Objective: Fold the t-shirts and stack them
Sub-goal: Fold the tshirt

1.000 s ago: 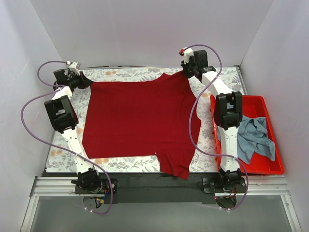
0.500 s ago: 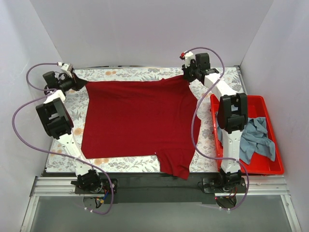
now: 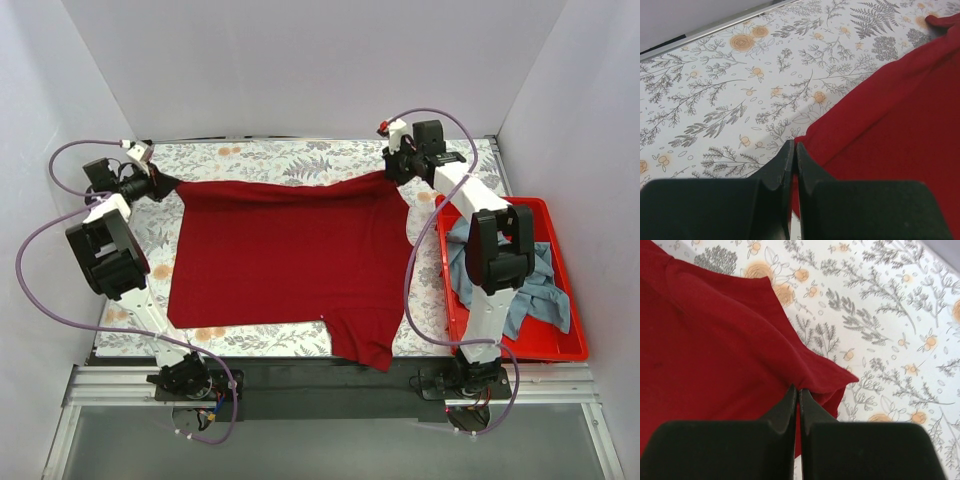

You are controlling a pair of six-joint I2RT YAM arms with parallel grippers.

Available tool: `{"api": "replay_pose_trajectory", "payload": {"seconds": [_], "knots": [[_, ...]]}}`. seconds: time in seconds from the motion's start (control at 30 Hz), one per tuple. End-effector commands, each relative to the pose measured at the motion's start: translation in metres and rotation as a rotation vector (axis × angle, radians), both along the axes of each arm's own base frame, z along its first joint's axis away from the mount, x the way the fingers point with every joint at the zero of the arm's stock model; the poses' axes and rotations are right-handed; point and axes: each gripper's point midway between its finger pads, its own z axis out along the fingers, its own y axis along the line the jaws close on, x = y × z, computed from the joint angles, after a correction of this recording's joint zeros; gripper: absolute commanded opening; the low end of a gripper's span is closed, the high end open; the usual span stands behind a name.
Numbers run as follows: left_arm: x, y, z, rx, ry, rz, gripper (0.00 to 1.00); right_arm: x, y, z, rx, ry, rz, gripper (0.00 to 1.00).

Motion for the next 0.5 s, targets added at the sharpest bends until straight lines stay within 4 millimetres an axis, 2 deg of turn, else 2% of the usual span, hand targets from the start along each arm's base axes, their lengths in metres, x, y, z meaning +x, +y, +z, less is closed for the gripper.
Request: {"api": "replay_pose_trajectory", "payload": {"seconds": [0.0, 0.27, 0.47], "knots": [[-0.014, 0.002, 0.031, 0.075, -0.084, -0.029, 0.00, -0.015, -0.003, 0.019, 0.015, -0.028, 0.018, 0.01], [-0.026, 0.001, 0.011, 0.122, -0.049, -0.040, 0.00, -0.047, -0.001, 0.001, 0.016, 0.035, 0.044, 0.01], [-0.035, 0.000, -0.008, 0.156, -0.009, -0.057, 0.00, -0.067, -0.002, -0.025, -0.005, 0.095, 0.055, 0.01]]}}
